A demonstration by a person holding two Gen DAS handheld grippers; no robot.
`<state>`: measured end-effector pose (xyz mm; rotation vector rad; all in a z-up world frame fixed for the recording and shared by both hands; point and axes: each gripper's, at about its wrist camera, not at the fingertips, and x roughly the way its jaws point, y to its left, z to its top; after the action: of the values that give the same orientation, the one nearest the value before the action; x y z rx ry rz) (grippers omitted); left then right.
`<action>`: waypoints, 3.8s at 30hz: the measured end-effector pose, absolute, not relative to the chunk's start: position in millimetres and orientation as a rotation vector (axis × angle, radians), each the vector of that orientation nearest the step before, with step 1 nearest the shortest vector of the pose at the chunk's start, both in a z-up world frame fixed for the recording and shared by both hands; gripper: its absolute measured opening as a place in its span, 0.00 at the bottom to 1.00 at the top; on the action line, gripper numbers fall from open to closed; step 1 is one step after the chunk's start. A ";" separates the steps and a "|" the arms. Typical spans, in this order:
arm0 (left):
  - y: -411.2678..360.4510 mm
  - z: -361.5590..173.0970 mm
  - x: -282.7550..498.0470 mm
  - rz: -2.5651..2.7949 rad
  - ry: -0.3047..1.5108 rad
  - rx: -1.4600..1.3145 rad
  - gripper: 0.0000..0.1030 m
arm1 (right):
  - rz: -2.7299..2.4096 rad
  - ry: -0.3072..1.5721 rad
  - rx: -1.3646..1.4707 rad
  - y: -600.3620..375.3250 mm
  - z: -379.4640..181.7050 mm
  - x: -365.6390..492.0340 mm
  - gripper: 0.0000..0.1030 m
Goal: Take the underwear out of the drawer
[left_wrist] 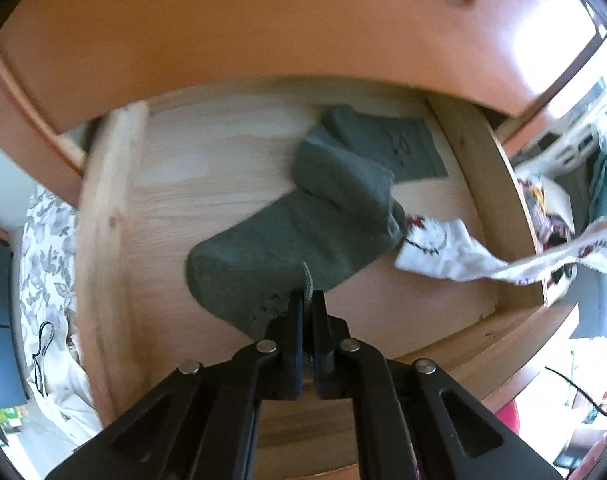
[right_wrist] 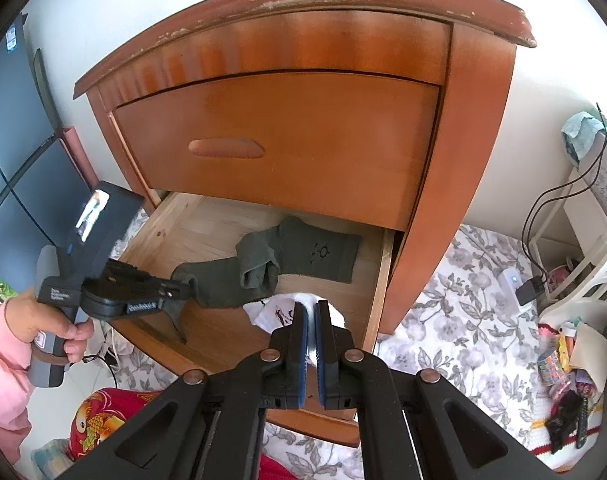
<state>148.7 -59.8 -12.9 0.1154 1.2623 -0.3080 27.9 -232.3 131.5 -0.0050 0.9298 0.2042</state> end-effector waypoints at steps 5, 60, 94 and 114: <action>-37.6 8.3 145.4 -0.255 1.163 0.074 0.03 | 0.203 0.927 -0.008 -229.7 133.8 27.8 0.04; -46.4 -42.6 193.4 -0.194 1.485 -0.046 0.53 | 0.207 0.812 -0.006 -226.0 171.7 12.9 0.04; 16.2 72.4 131.0 -0.369 1.075 -0.246 0.08 | 0.287 1.069 -0.030 -212.8 121.2 55.5 0.06; 80.9 150.8 88.4 -0.387 0.800 -0.316 0.08 | 0.199 1.483 0.002 -226.1 15.5 100.6 0.54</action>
<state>88.4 80.9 150.8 -0.3159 0.7998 -0.3870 100.6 -226.1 15.5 0.0020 1.4828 0.1992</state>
